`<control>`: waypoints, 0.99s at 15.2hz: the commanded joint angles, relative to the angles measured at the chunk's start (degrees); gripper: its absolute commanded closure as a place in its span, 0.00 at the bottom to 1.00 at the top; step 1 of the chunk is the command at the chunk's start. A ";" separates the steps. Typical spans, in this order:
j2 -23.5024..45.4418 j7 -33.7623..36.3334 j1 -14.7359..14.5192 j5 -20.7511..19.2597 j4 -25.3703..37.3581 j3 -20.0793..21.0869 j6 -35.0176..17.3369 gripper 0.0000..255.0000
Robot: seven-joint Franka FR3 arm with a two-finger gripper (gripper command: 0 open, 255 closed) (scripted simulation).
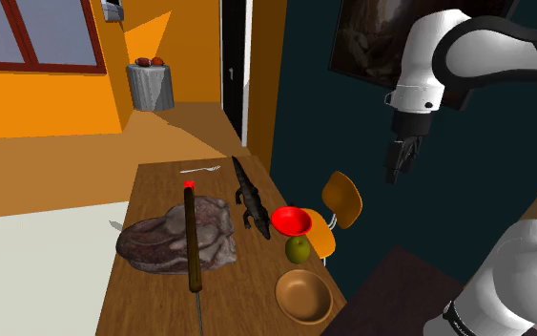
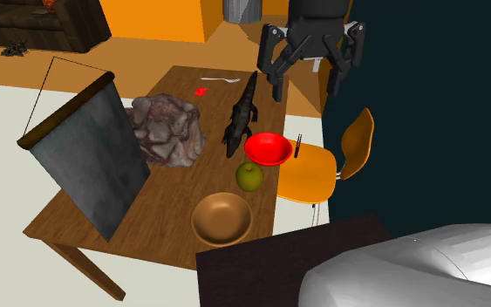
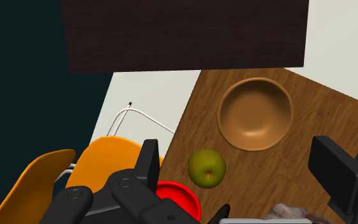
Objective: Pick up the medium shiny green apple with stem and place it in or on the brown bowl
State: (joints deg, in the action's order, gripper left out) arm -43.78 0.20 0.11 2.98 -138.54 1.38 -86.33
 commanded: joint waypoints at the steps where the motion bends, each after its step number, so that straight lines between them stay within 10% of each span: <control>1: 0.00 0.00 0.00 0.00 0.00 0.00 0.00 0.00; 15: 17.54 -1.44 -0.76 0.88 -12.28 1.49 -35.24 0.00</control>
State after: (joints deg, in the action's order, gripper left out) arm -28.11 -1.24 -0.55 3.75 -150.76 2.70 -119.03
